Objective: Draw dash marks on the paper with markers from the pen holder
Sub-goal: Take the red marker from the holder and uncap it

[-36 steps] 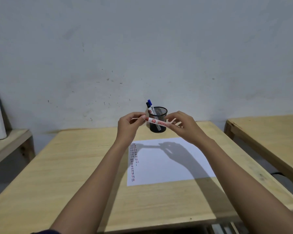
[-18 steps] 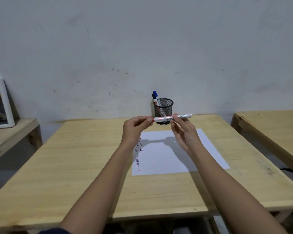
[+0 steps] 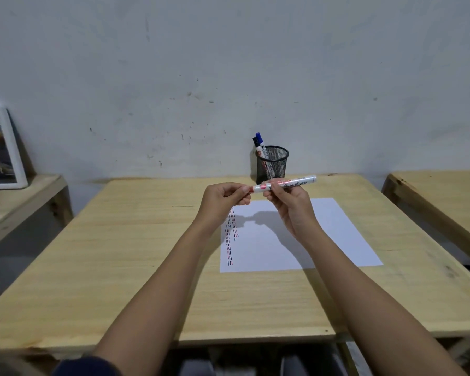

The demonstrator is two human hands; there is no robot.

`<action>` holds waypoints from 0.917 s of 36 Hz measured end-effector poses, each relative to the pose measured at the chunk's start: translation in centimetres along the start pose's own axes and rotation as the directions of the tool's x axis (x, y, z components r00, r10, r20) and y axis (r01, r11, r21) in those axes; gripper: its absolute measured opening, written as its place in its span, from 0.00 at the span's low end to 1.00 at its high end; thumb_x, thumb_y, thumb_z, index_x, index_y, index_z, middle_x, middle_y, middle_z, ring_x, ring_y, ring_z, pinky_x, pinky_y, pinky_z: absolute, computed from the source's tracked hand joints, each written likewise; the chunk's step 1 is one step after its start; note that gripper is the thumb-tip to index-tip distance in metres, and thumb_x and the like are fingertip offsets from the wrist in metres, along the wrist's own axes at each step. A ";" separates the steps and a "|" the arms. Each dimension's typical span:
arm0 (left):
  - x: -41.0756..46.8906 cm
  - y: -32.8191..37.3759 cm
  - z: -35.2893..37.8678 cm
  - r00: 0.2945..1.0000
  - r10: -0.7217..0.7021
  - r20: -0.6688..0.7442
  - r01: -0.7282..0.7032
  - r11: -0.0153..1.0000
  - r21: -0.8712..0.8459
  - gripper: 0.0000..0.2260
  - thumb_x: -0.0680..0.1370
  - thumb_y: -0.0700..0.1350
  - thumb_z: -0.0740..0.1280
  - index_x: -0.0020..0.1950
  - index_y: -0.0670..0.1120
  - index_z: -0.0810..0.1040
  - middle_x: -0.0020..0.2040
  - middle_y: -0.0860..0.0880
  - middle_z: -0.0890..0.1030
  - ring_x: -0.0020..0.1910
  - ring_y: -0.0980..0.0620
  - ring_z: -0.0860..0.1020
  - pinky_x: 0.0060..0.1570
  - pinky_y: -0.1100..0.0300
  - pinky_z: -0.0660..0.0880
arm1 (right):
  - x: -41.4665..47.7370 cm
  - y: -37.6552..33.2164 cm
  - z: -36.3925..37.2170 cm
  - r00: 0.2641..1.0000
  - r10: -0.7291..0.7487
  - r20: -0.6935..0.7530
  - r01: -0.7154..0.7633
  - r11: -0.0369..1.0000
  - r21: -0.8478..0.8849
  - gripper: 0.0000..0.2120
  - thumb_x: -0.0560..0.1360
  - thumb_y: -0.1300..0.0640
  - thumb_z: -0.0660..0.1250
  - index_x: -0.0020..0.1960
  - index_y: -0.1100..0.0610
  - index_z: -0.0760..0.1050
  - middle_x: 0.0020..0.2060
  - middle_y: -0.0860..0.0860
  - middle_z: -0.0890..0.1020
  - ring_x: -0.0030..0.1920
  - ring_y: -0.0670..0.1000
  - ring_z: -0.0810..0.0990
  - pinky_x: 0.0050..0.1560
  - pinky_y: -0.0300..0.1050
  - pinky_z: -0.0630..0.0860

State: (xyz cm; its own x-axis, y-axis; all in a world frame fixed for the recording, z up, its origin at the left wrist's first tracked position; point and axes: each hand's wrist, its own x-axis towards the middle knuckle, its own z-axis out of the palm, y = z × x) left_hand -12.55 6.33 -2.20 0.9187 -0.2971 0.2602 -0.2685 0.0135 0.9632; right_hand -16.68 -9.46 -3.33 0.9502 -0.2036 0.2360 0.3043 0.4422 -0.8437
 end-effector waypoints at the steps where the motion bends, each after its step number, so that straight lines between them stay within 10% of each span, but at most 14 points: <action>1: 0.0 -0.1 -0.2 1.000 -0.016 0.005 0.016 1.000 -0.010 0.09 0.75 0.36 0.67 0.52 0.33 0.80 0.30 0.53 0.83 0.30 0.60 0.79 0.41 0.69 0.78 | 0.0 0.1 -0.1 1.000 -0.005 0.020 0.005 1.000 -0.014 0.04 0.77 0.66 0.60 0.49 0.64 0.74 0.33 0.49 0.84 0.34 0.44 0.80 0.41 0.32 0.77; 8: 0.3 -1.2 -3.3 0.987 -0.146 -0.068 0.133 0.978 -0.160 0.03 0.75 0.37 0.68 0.45 0.39 0.81 0.35 0.52 0.85 0.35 0.59 0.82 0.45 0.69 0.79 | 0.7 -1.0 -1.5 0.997 -0.071 -0.029 0.072 0.997 0.038 0.04 0.74 0.65 0.64 0.48 0.61 0.74 0.34 0.49 0.84 0.35 0.44 0.80 0.44 0.32 0.78; 18: 1.6 -3.3 -5.4 0.966 -0.178 -0.186 0.255 0.758 0.601 0.02 0.69 0.35 0.68 0.40 0.39 0.80 0.38 0.47 0.77 0.31 0.55 0.73 0.28 0.67 0.67 | 1.3 0.3 -2.3 0.989 -0.025 -0.143 0.023 1.000 -0.013 0.05 0.78 0.64 0.61 0.45 0.62 0.75 0.32 0.48 0.83 0.34 0.43 0.80 0.40 0.31 0.77; 33: 2.6 -5.1 -4.8 0.976 -0.201 -0.088 0.202 0.666 0.718 0.03 0.74 0.40 0.66 0.43 0.40 0.78 0.45 0.45 0.77 0.44 0.48 0.73 0.40 0.61 0.67 | 1.4 1.7 -1.3 0.978 0.021 -0.207 -0.035 0.997 -0.062 0.05 0.78 0.63 0.60 0.44 0.58 0.71 0.30 0.48 0.84 0.29 0.43 0.79 0.32 0.32 0.76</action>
State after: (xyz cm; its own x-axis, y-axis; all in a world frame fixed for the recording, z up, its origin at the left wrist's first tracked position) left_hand -7.40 10.07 -6.10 0.9757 -0.2090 0.0660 -0.2014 -0.7363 0.6460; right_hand -14.89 -10.16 -5.04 0.9220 -0.3704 0.1132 0.2664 0.3944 -0.8795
